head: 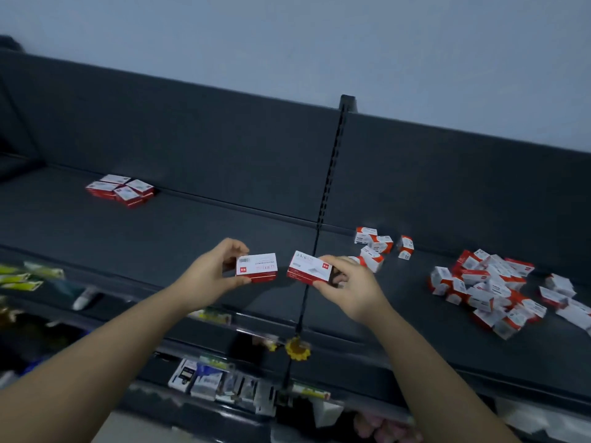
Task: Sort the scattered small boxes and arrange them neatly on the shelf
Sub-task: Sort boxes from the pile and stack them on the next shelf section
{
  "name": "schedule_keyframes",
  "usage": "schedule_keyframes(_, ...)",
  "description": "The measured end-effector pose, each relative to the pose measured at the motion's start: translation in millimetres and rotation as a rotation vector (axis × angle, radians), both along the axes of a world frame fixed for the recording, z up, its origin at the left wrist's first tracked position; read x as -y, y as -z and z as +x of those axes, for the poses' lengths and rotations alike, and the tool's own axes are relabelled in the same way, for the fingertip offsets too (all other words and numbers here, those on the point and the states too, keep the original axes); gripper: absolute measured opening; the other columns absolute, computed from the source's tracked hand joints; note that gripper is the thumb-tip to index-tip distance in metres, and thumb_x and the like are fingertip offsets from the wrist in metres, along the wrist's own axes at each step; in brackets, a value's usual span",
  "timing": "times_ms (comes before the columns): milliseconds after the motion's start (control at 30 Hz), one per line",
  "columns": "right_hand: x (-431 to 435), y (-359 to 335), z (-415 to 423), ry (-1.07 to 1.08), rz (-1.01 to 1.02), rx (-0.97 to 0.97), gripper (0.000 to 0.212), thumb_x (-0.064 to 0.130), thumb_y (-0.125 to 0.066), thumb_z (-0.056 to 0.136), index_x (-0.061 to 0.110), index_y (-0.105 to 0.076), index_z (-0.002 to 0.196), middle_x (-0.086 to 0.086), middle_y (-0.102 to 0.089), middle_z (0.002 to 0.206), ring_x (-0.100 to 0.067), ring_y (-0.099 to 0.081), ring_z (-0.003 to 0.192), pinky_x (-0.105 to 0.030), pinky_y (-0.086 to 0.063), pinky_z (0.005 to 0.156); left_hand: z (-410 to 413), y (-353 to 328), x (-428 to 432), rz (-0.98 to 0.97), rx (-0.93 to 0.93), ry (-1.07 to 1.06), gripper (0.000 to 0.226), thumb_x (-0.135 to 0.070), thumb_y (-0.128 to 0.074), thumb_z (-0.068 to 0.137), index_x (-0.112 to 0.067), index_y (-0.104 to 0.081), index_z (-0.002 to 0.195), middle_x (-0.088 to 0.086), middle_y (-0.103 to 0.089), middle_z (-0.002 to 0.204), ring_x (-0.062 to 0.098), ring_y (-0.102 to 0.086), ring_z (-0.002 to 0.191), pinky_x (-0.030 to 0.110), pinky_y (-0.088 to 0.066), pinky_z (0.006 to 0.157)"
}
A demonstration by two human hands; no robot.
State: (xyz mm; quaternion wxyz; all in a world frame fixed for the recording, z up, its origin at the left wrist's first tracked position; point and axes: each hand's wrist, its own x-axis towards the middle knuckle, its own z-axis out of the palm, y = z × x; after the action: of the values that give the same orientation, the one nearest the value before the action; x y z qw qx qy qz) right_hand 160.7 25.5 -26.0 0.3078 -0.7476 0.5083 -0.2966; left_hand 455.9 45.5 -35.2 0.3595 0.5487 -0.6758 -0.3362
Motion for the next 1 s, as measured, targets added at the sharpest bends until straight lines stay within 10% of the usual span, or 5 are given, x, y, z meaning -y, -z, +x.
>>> schedule_keyframes(1000, 147.5, 5.0, 359.7, -0.234, -0.064, 0.076, 0.038, 0.021, -0.073, 0.082, 0.038, -0.068, 0.115, 0.02, -0.064, 0.106, -0.009, -0.063, 0.098, -0.033, -0.053, 0.089, 341.5, -8.6, 89.2, -0.073, 0.021, -0.205, 0.046, -0.007, -0.074, 0.083, -0.04, -0.049, 0.103, -0.014, -0.064, 0.117, 0.008, -0.062, 0.112, 0.04, -0.049, 0.101)
